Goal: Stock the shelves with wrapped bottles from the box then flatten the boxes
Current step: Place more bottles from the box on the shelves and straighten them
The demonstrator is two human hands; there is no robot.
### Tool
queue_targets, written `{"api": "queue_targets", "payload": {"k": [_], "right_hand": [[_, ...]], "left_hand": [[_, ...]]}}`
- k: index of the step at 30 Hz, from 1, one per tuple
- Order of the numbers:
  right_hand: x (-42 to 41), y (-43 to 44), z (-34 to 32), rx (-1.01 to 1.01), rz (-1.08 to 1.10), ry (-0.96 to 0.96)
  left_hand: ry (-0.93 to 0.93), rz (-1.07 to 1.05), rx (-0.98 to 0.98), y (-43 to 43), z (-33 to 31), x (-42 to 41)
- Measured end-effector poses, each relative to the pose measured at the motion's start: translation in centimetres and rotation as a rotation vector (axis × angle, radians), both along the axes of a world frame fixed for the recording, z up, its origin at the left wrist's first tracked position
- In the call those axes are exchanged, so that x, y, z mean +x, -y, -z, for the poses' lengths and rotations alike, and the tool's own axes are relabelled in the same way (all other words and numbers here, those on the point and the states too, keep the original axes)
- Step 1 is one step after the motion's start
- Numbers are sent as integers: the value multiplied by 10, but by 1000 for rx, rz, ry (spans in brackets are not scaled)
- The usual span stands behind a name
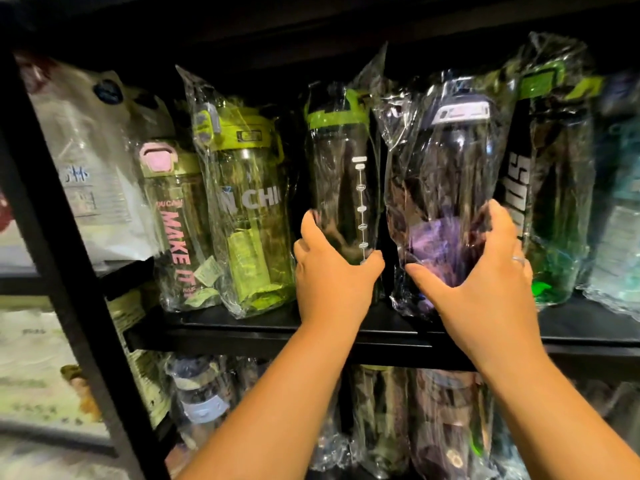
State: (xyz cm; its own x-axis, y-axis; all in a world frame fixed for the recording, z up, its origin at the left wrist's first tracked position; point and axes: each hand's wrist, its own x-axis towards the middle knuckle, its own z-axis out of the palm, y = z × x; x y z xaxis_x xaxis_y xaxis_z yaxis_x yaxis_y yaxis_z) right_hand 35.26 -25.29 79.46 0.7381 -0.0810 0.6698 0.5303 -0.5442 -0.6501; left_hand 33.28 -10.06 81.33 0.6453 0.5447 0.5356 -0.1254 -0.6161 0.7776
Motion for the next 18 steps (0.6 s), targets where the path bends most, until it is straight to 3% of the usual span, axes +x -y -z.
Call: {"api": "queue_targets", "payload": {"k": [14,18], "right_hand": [[2,-7,-3,-30,-74,-4],[-10,1,0,5,-86,-11]], "left_hand": [[5,-52,70,-1,11,-25],[135,-13,124,2,24,-38]]}}
